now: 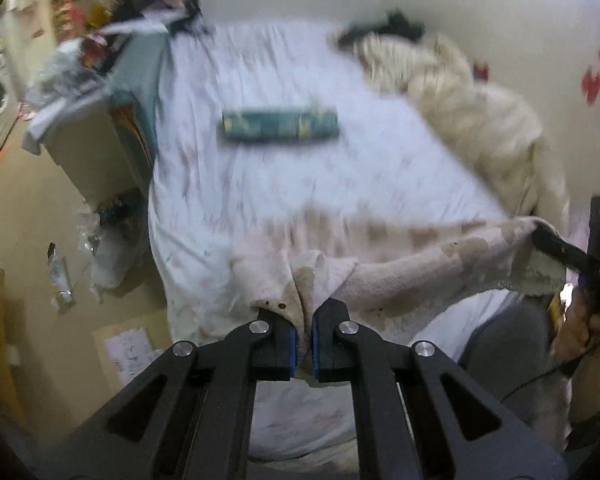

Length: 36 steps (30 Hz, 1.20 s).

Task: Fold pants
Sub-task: 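Fold the held hems over toward the waistband with both grippers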

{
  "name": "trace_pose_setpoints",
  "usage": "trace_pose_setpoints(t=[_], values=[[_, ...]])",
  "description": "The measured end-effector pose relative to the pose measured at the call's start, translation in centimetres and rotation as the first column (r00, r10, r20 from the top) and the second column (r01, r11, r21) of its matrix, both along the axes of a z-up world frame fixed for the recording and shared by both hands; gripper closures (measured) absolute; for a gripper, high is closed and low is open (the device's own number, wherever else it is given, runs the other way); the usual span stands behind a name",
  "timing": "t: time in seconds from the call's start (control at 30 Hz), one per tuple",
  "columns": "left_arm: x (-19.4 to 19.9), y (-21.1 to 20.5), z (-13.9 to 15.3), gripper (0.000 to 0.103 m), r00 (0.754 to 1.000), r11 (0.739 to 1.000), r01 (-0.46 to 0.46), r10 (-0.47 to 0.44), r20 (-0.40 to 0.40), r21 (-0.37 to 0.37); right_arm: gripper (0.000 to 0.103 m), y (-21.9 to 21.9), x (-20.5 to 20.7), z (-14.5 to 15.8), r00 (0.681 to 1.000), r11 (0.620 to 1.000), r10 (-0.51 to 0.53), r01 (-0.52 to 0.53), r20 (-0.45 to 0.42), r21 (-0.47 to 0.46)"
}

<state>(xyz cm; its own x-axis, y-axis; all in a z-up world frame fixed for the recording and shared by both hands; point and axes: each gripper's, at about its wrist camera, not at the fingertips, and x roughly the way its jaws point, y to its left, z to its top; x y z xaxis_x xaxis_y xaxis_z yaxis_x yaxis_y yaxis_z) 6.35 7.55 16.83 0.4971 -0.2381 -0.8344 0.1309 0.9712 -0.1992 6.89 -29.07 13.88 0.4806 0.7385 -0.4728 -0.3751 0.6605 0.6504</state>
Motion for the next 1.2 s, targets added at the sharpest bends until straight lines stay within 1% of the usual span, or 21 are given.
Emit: trace_pose_setpoints(t=[0.07,0.17,0.23,0.3,0.43,0.5,0.57,0.67,0.73,0.77,0.83,0.87,0.9,0.93,1.0,1.03,1.07,1.1,1.13,1.17,1.2], values=[[-1.4,-0.7,2.4,0.099,0.997,0.999,-0.030,0.032,0.064,-0.023,0.101,-0.5,-0.5,2.8,0.999,1.000,0.001,-0.001,0.037,-0.003],[-2.3,-1.6,3.8,0.099,0.993,0.999,-0.028,0.030,0.112,-0.021,0.101,-1.6,-1.4,6.1,0.995,1.000,-0.001,0.004,0.096,-0.029],[-2.1,-1.9,3.9,0.099,0.992,0.999,-0.028,0.031,0.119,-0.026,0.101,-2.0,-2.4,6.8,0.995,0.999,-0.013,0.016,0.095,-0.031],[-1.3,-2.0,4.1,0.099,0.992,0.998,-0.037,0.043,0.120,-0.047,0.101,-1.7,-1.5,7.4,0.996,0.999,-0.021,0.024,0.090,-0.036],[2.4,-2.1,4.5,0.099,0.982,0.995,-0.071,0.081,0.173,-0.066,0.101,-1.9,2.5,7.7,0.995,0.994,-0.060,0.066,0.076,-0.084],[4.9,-1.9,5.3,0.099,0.968,0.992,-0.082,0.102,0.231,-0.094,0.101,-1.8,5.7,7.8,0.993,0.992,-0.087,0.094,0.083,-0.085],[6.7,-1.8,6.4,0.099,0.941,0.991,-0.092,0.117,0.317,-0.095,0.101,-2.0,7.6,8.7,0.988,0.991,-0.108,0.116,0.115,-0.071],[7.4,-1.3,7.5,0.099,0.905,0.990,-0.078,0.121,0.408,-0.121,0.101,-1.6,8.3,10.3,0.968,0.987,-0.119,0.139,0.221,-0.080],[7.0,-0.9,7.0,0.099,0.901,0.987,-0.066,0.123,0.417,-0.148,0.101,-1.3,8.0,10.6,0.963,0.986,-0.116,0.141,0.242,-0.090],[6.7,-0.7,6.2,0.099,0.907,0.985,-0.056,0.117,0.404,-0.161,0.101,-1.2,7.8,10.4,0.964,0.985,-0.111,0.138,0.241,-0.099],[6.2,-0.7,3.8,0.099,0.929,0.988,-0.050,0.100,0.356,-0.147,0.101,-1.1,7.2,8.7,0.971,0.984,-0.097,0.126,0.218,-0.123],[6.0,-0.5,1.4,0.099,0.950,0.987,-0.055,0.097,0.296,-0.148,0.101,-1.1,6.9,7.1,0.979,0.983,-0.090,0.117,0.183,-0.141],[5.8,-0.5,-0.2,0.099,0.962,0.985,-0.060,0.099,0.255,-0.160,0.101,-1.2,6.7,5.9,0.984,0.982,-0.088,0.112,0.155,-0.151],[5.4,-0.4,-2.4,0.099,0.976,0.983,-0.063,0.097,0.195,-0.173,0.101,-1.3,6.0,3.6,0.991,0.981,-0.087,0.103,0.103,-0.162],[4.5,-0.3,-8.3,0.099,0.995,0.978,-0.089,0.097,0.031,-0.189,0.101,-1.5,4.9,-0.7,0.996,0.978,-0.085,0.086,0.015,-0.188],[4.1,-0.3,-10.5,0.099,0.994,0.976,-0.105,0.100,-0.031,-0.190,0.101,-1.6,4.1,-3.8,0.995,0.975,-0.086,0.073,-0.053,-0.210],[3.6,-0.3,-14.3,0.099,0.984,0.974,-0.133,0.108,-0.145,-0.181,0.101,-1.6,3.6,-6.5,0.990,0.974,-0.086,0.059,-0.115,-0.220],[3.1,-0.5,-16.4,0.099,0.972,0.974,-0.149,0.112,-0.208,-0.172,0.101,-1.6,3.0,-9.4,0.978,0.973,-0.088,0.043,-0.191,-0.226],[2.3,-0.8,-19.2,0.099,0.952,0.976,-0.161,0.113,-0.285,-0.149,0.101,-1.6,2.2,-13.0,0.952,0.970,-0.097,0.026,-0.289,-0.242],[1.6,-1.2,-22.0,0.099,0.927,0.981,-0.158,0.109,-0.360,-0.109,0.100,-1.6,1.7,-15.2,0.931,0.967,-0.101,0.010,-0.350,-0.253],[0.7,-1.7,-24.5,0.099,0.905,0.986,-0.150,0.105,-0.413,-0.077,0.100,-1.3,0.7,-18.5,0.893,0.961,-0.110,-0.017,-0.437,-0.276]])
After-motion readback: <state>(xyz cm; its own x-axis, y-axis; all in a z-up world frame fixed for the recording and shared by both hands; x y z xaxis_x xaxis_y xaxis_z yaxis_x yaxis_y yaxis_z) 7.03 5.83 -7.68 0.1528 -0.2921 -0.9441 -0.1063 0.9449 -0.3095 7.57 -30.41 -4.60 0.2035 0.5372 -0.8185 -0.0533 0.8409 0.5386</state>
